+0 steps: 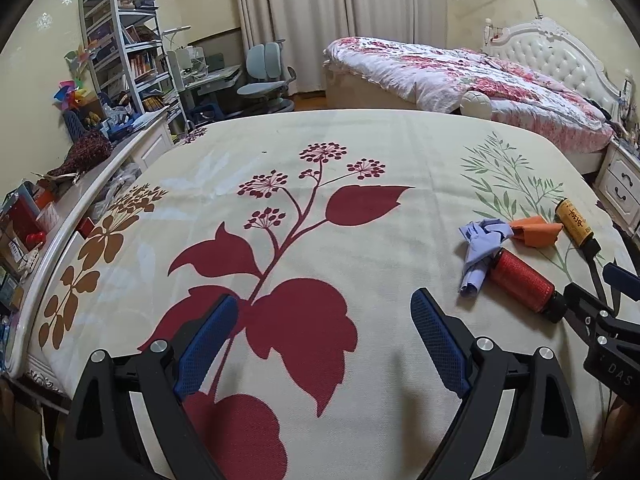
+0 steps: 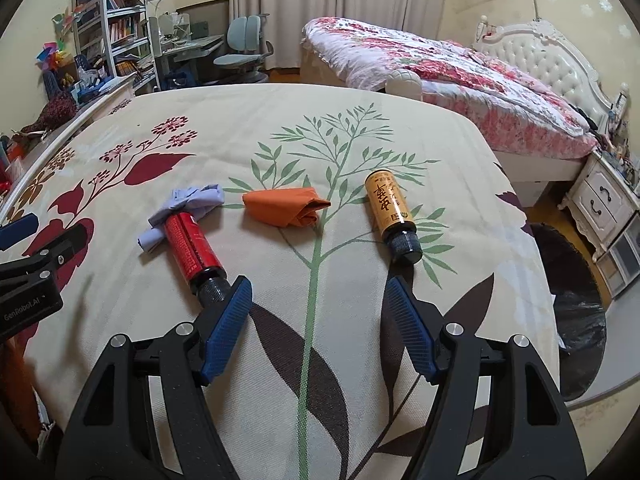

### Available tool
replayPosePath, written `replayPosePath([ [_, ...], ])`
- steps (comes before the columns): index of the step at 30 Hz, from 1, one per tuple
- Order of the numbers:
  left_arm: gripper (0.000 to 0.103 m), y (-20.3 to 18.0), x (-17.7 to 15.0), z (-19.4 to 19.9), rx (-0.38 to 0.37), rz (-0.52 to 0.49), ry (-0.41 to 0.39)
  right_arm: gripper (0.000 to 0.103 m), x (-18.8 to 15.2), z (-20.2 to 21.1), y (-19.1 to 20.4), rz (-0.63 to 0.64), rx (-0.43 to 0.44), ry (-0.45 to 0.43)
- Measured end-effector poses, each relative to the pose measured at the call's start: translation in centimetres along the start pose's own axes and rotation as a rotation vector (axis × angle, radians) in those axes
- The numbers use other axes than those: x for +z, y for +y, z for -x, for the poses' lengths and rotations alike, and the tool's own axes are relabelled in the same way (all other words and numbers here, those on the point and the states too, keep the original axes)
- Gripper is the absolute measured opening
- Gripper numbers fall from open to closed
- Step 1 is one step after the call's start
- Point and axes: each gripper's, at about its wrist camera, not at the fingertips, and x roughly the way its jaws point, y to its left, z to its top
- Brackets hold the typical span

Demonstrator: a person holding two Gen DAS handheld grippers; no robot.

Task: Collect trash
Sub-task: 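Close the right tool around the red can, then grasp the lavender cloth with the left tool while the right tool holds the red can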

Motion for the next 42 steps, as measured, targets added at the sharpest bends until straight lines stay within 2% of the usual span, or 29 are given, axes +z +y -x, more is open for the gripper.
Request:
replayPosePath([
  [7, 0.088, 2.3, 0.4, 0.5, 0.033, 0.030, -0.021, 0.069, 1.2, 1.8, 1.1, 0.011, 0.045, -0.048],
  [11, 0.088, 2.9, 0.5, 0.3, 0.031, 0.045, -0.014, 0.066, 1.9, 1.3, 2.9, 0.051, 0.090, -0.037],
  [13, 0.088, 2.9, 0.4, 0.2, 0.028, 0.044, -0.011, 0.057, 2.1, 0.6, 3.7, 0.072, 0.104, -0.026],
  [17, 0.088, 2.7, 0.2, 0.1, 0.021, 0.037, -0.007, 0.049, 2.3, -0.9, 5.0, 0.091, 0.124, 0.005],
  [23, 0.088, 1.9, 0.0, 0.1, 0.006, 0.024, -0.003, 0.025, 1.9, -2.1, 5.4, 0.100, 0.137, 0.043],
  [26, 0.088, 1.3, -0.1, 0.0, -0.004, 0.016, 0.001, 0.023, 1.6, -2.0, 5.3, 0.101, 0.136, 0.042],
  [33, 0.088, -1.2, 0.0, 0.5, -0.040, -0.028, -0.010, 0.023, 1.4, 0.0, 2.9, 0.048, 0.113, -0.011],
  [42, 0.088, -5.6, 0.9, 0.2, -0.127, -0.085, -0.005, 0.023, 0.8, 2.1, -4.2, -0.083, 0.012, -0.054],
])
